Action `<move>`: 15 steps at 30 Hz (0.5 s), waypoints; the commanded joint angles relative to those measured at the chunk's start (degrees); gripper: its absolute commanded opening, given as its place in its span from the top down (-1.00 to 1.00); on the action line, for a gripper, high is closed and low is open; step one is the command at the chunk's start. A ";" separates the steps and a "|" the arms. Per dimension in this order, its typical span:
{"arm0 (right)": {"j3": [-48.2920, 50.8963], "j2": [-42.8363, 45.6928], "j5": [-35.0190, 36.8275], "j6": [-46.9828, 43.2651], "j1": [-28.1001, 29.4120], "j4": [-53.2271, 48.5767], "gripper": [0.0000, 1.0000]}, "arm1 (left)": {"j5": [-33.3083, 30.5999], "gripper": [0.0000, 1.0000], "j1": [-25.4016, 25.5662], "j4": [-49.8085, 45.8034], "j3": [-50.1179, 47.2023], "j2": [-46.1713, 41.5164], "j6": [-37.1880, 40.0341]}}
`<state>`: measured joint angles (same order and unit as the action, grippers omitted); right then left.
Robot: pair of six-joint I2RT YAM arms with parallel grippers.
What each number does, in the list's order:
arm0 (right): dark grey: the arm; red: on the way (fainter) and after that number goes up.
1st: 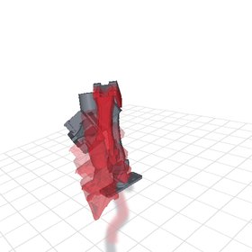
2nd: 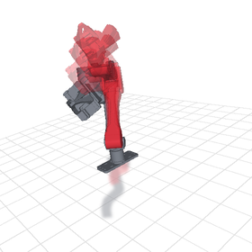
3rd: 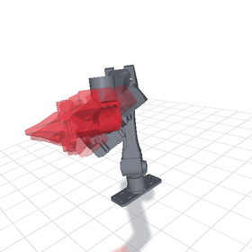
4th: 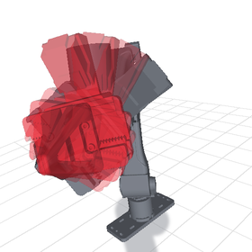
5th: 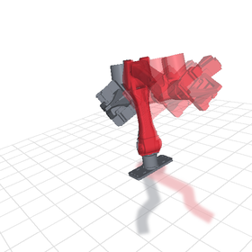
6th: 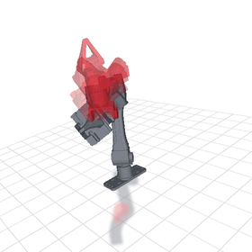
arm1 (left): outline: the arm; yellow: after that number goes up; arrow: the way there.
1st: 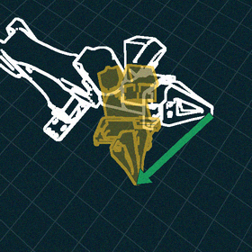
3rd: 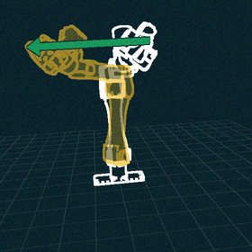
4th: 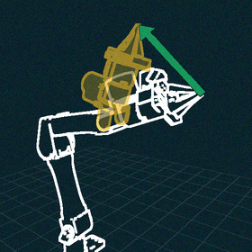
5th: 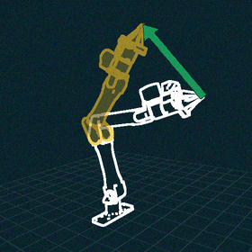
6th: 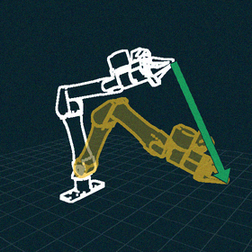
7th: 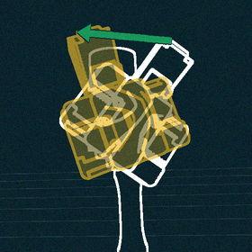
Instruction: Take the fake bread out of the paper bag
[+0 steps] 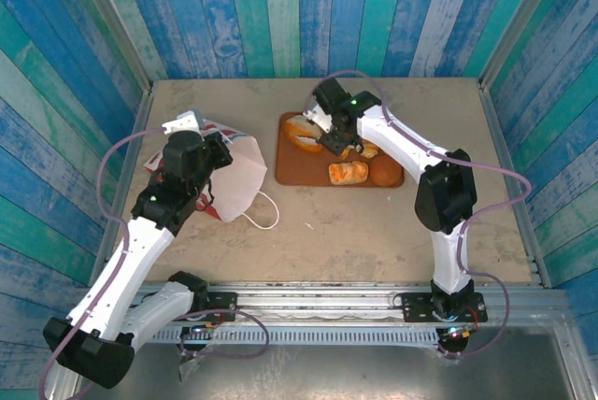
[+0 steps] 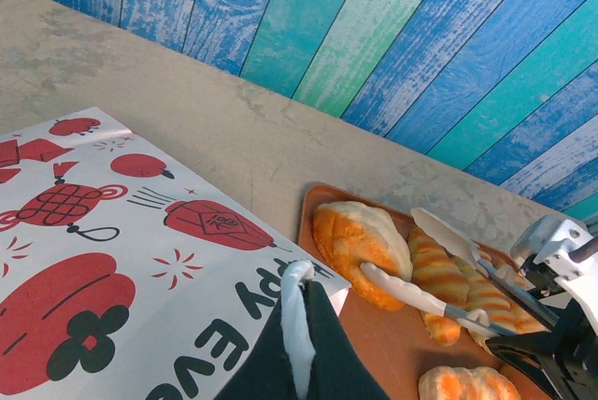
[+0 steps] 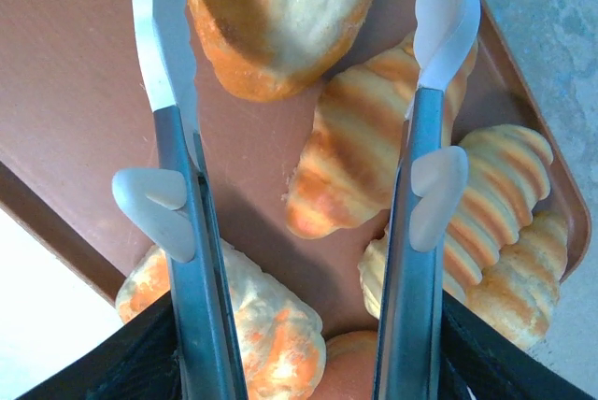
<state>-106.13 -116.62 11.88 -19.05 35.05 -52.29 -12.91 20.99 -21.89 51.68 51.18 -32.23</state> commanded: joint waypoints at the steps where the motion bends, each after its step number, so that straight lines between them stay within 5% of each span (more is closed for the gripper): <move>1: 1.01 1.75 1.70 0.46 -0.24 -0.27 -0.19 | 0.31 1.00 0.10 0.78 0.31 0.24 -0.34; 15: 1.03 1.44 4.05 1.34 -0.25 0.26 -0.16 | 0.11 1.00 0.09 0.75 -0.09 -0.05 -0.17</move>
<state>-105.19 -116.62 13.65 -18.63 35.07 -52.40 -12.75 20.99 -21.89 51.68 51.18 -32.23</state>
